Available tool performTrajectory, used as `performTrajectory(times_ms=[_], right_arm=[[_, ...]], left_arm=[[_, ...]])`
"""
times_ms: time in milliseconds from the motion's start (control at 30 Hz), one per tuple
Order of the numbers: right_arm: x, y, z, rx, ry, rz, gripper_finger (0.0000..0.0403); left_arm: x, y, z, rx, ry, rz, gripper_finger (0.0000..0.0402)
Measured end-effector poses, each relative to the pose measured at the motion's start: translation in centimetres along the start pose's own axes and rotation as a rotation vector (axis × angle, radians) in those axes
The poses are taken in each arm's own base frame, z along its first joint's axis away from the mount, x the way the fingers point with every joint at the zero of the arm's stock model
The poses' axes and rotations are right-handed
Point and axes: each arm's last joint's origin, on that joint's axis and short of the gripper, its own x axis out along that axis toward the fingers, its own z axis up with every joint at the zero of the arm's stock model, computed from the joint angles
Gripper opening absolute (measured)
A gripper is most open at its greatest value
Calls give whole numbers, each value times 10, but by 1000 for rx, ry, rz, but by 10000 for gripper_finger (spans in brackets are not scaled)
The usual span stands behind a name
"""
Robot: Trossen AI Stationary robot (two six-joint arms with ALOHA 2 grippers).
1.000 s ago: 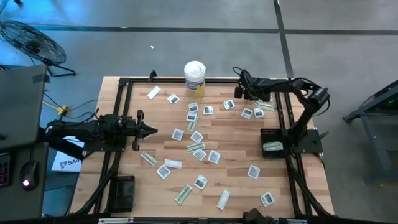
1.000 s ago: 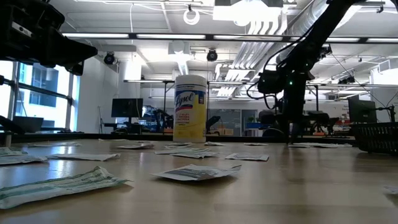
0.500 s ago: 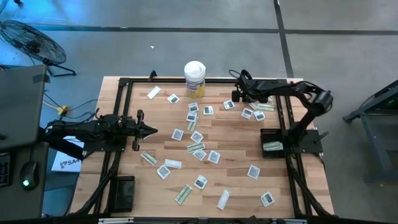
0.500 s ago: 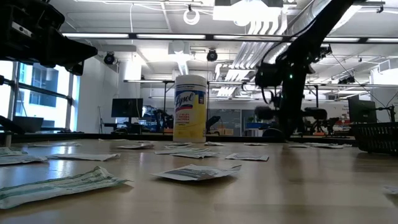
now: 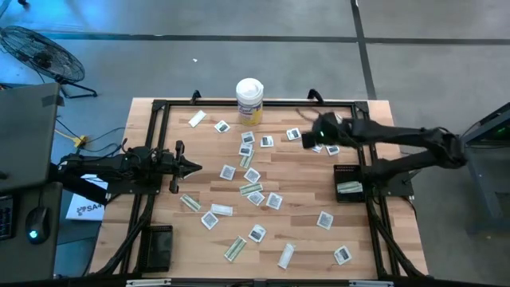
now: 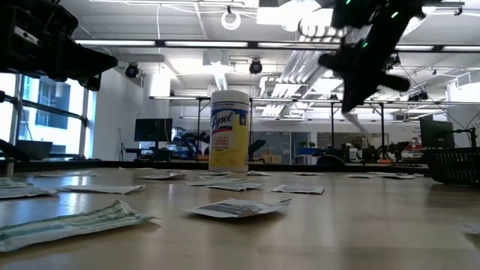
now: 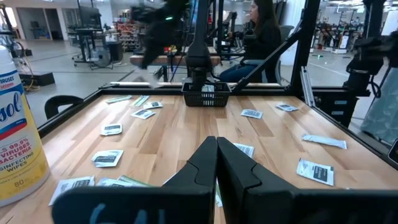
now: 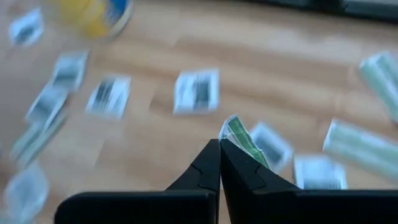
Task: Pick & Place First Aid Supplies
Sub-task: Put the white bandage pad into the right black bin
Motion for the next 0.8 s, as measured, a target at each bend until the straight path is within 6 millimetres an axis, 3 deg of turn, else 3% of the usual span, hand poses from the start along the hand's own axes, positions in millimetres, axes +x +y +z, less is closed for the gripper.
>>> performTrajectory(times_ms=[167,367,633,800], right_arm=[[-38,-4,-33,-7,111,72,1],[-64,-17,-62,0,201,51,0],[-68,-26,-89,91,286,-209,0],[-61,-19,-101,52,303,-291,0]], left_arm=[[0,0,0,0,0,0,1],[0,0,0,0,0,0,1],[0,0,0,0,0,0,1],[0,0,0,0,0,0,1]])
